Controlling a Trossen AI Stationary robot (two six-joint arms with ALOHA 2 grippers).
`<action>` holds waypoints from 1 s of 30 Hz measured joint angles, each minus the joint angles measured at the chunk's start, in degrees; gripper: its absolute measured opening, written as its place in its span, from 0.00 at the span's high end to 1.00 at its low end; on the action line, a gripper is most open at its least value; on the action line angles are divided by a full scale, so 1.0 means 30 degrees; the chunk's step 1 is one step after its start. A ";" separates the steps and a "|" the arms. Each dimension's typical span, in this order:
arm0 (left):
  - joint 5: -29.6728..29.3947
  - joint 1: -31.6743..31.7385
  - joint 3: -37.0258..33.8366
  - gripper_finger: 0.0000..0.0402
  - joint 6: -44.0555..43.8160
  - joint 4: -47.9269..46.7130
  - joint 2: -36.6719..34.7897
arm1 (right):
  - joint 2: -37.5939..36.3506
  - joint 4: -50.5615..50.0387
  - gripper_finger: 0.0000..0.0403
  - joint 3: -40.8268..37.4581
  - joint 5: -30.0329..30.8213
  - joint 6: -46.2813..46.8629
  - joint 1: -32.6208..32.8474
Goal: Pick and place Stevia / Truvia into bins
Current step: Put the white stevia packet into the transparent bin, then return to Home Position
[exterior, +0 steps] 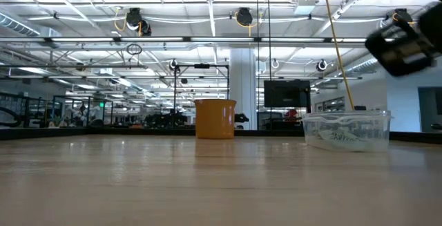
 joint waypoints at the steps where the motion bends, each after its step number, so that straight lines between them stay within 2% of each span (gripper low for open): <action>1: -0.0010 0.0072 0.0000 0.77 0.0340 0.0334 0.0000 | -0.0823 -0.1182 0.96 0.0000 0.0664 -0.0053 -0.0126; 4: -0.0051 0.0306 0.0000 0.77 0.1043 0.0930 0.0000 | -0.3324 -0.4805 0.96 0.0000 0.2889 -0.0720 -0.0610; 7: -0.0045 0.0582 0.0000 0.77 0.1635 0.0906 0.0000 | -0.5367 -0.8214 0.97 -0.0035 0.6086 -0.1188 -0.1379; 10: -0.0045 0.0961 0.0000 0.77 0.2027 0.0604 0.0000 | -0.6630 -0.9371 0.97 -0.0653 0.7566 -0.1210 -0.2782; 12: -0.0047 0.1319 0.0000 0.77 0.2194 0.0378 0.0000 | -0.7066 -0.9096 0.97 -0.1230 0.7287 -0.1136 -0.3949; 19: -0.0042 0.2726 0.0000 0.77 0.1790 -0.0059 0.0000 | -0.7135 -0.8315 0.91 -0.2698 0.4142 -0.0851 -0.6995; 24: -0.0029 0.3597 0.0000 0.77 0.1759 -0.0579 0.0000 | -0.7140 -0.8030 0.84 -0.2754 0.2891 -0.1505 -0.7796; 30: 0.0000 0.4104 0.0000 0.77 0.1744 -0.0740 0.0000 | -0.7216 -0.8022 0.76 -0.2611 0.2809 -0.3217 -0.7969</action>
